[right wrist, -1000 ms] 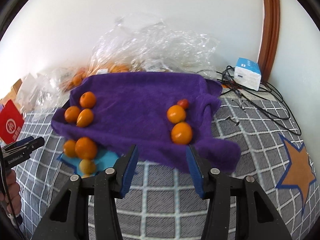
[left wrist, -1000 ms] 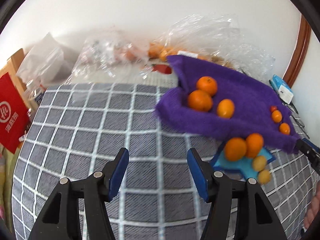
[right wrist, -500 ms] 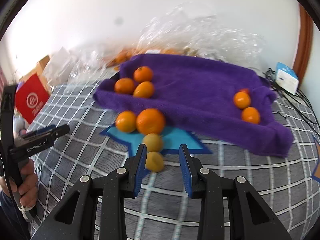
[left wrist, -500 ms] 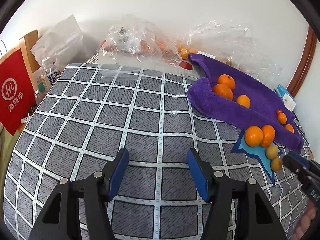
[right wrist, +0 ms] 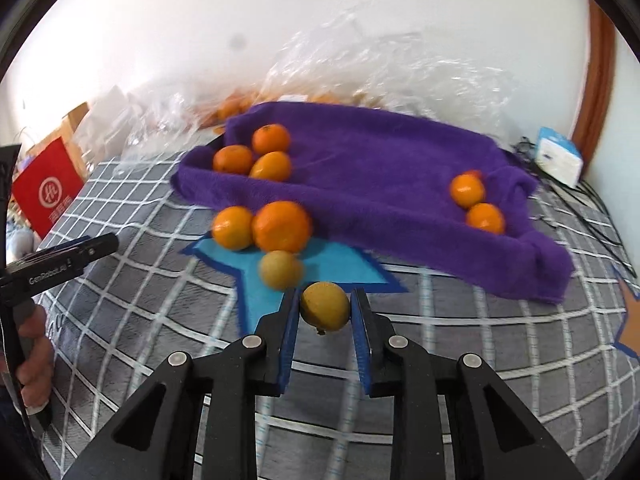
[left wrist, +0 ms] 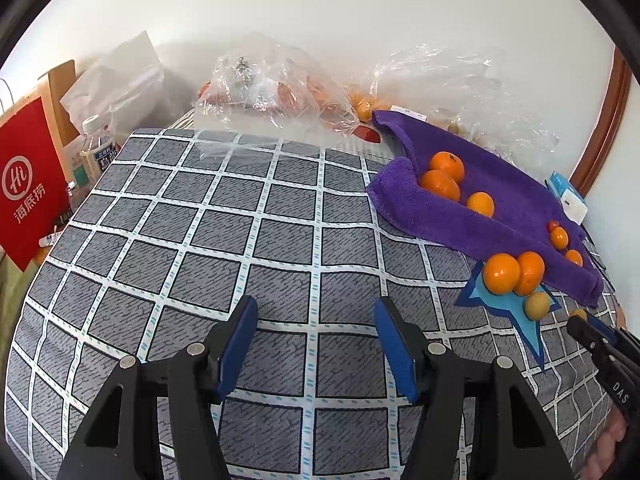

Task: Organize fruits
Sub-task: 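Grasp a small yellow fruit on the star mat with the right gripper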

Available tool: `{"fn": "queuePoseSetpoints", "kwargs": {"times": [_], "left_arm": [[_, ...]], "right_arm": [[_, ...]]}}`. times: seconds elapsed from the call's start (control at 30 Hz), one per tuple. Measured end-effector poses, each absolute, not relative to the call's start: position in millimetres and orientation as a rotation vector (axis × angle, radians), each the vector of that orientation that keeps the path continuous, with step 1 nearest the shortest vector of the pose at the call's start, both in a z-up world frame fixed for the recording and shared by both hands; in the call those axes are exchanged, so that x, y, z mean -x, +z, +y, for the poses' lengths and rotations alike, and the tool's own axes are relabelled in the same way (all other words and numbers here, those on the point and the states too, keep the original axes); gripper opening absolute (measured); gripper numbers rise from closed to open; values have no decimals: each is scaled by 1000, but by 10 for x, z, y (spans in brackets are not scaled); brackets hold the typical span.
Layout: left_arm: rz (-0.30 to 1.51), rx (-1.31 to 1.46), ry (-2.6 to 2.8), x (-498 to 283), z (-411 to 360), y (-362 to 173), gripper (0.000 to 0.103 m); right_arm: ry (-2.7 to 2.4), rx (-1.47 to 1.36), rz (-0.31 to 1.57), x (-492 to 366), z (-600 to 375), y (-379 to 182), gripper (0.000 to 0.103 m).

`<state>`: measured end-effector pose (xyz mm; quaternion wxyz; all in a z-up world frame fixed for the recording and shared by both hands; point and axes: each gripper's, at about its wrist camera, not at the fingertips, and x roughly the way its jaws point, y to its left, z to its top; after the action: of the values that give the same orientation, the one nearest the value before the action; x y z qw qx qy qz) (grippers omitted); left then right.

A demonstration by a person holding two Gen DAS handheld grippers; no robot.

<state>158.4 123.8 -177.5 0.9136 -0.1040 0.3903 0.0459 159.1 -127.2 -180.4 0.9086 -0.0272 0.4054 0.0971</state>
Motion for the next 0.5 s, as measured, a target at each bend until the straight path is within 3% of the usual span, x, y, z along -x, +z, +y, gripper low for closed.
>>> {"fn": "queuePoseSetpoints", "kwargs": {"times": [0.5], "left_arm": [[770,202,17,-1547,1161,-1732,58]], "right_arm": [[129,0,907,-1569,-1735,-2026,26]]}}
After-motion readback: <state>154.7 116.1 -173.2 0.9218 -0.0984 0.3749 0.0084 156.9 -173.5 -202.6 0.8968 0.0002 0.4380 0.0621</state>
